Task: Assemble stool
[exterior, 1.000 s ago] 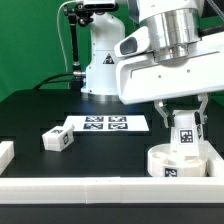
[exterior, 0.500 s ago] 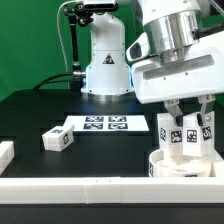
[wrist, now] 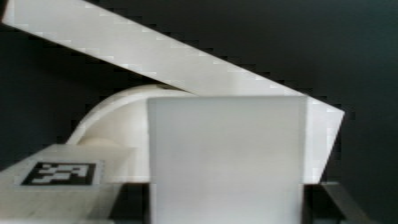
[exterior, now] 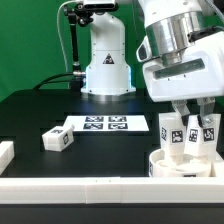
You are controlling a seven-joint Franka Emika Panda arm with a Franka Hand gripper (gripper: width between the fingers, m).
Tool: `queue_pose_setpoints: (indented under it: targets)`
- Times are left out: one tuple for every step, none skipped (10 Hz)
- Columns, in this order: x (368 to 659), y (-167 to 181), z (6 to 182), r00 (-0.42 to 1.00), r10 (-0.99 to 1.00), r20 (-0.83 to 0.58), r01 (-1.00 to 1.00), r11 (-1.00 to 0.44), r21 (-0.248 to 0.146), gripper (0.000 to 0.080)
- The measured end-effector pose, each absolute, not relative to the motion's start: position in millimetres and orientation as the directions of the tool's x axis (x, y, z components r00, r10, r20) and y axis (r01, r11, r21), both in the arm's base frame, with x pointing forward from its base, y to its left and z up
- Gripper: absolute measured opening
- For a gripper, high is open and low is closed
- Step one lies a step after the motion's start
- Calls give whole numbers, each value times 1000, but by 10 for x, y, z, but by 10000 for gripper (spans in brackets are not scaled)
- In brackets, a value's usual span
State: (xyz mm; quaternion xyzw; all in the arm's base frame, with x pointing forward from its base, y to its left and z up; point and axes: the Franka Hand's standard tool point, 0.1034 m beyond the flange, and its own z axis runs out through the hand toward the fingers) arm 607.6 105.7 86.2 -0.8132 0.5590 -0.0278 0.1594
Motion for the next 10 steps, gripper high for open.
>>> queue_pose_setpoints:
  targets:
    - [6078, 1054, 864, 380, -916, -131, -898, -331, -292, 345]
    - [6101, 1029, 885, 409, -905, -120, -884, -360, -299, 549]
    - [6121, 1009, 903, 426, -898, -111, -875, -377, -304, 549]
    - [6132, 1004, 913, 438, -893, -106, -868, -389, -308, 629]
    - [6136, 1006, 917, 445, -889, -103, -864, -397, -310, 644]
    - [6150, 1011, 941, 454, -885, -100, -859, -405, -313, 644]
    - [6162, 1022, 992, 471, -877, -98, -850, -421, -317, 648]
    - [6169, 1031, 1026, 488, -868, -94, -840, -438, -320, 648]
    - [6161, 1031, 1009, 505, -859, -88, -831, -455, -320, 648]
    - [6159, 1032, 1007, 536, -841, -75, -811, -488, -323, 648]
